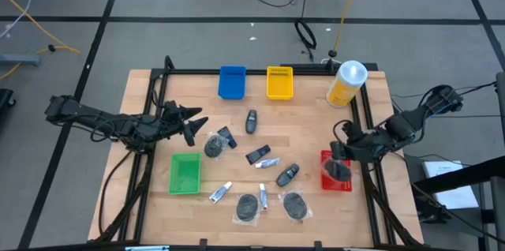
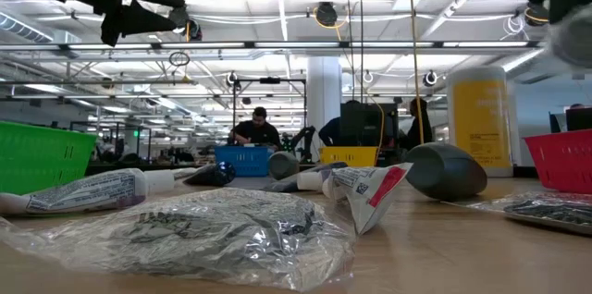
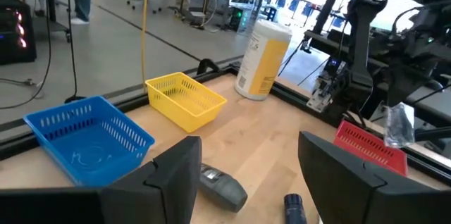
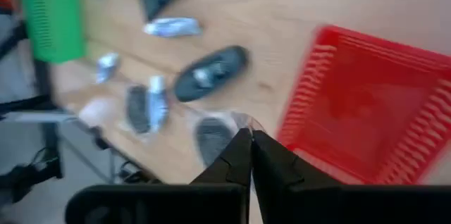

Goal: Pick & Place Travel size toiletries
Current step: Put the black hairbrush into the red basket

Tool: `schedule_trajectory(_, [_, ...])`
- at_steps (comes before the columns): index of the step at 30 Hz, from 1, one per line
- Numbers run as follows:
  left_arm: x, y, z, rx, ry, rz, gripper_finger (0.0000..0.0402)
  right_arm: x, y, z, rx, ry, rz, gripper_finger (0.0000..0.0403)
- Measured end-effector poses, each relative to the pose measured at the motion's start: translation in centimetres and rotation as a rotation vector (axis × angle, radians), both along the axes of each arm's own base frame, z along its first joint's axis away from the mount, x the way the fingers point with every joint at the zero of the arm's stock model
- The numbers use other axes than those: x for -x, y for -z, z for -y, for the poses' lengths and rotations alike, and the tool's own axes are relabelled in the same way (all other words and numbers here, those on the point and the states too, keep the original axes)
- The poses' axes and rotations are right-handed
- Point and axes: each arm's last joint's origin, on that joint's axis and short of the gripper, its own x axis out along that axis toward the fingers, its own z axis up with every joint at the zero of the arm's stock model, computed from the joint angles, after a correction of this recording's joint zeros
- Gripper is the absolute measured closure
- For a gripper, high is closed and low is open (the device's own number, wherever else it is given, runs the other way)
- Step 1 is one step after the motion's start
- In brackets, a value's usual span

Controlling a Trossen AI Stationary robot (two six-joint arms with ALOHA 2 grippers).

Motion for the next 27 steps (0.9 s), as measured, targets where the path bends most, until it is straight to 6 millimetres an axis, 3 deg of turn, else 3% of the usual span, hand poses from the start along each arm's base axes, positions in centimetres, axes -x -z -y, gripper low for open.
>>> schedule_trajectory(6, [0.0, 0.1, 0.0, 0.002, -0.001, -0.005, 0.0167, 0.7, 0.9, 0.1, 0.016, 0.106, -0.15, 0.0403])
schedule_trajectory(19, [-0.2, 0.5, 0.2, 0.008, 0.051, -0.044, 0.0167, -0.3, 5.0, -0.6, 0.017, 0.202, -0.221, 0.0403])
schedule_trajectory(27, [-1.1, 1.4, 0.5, 0.024, 0.079, -0.1, 0.0167, -0.1, 6.0, -0.5, 0.024, 0.216, -0.246, 0.0379])
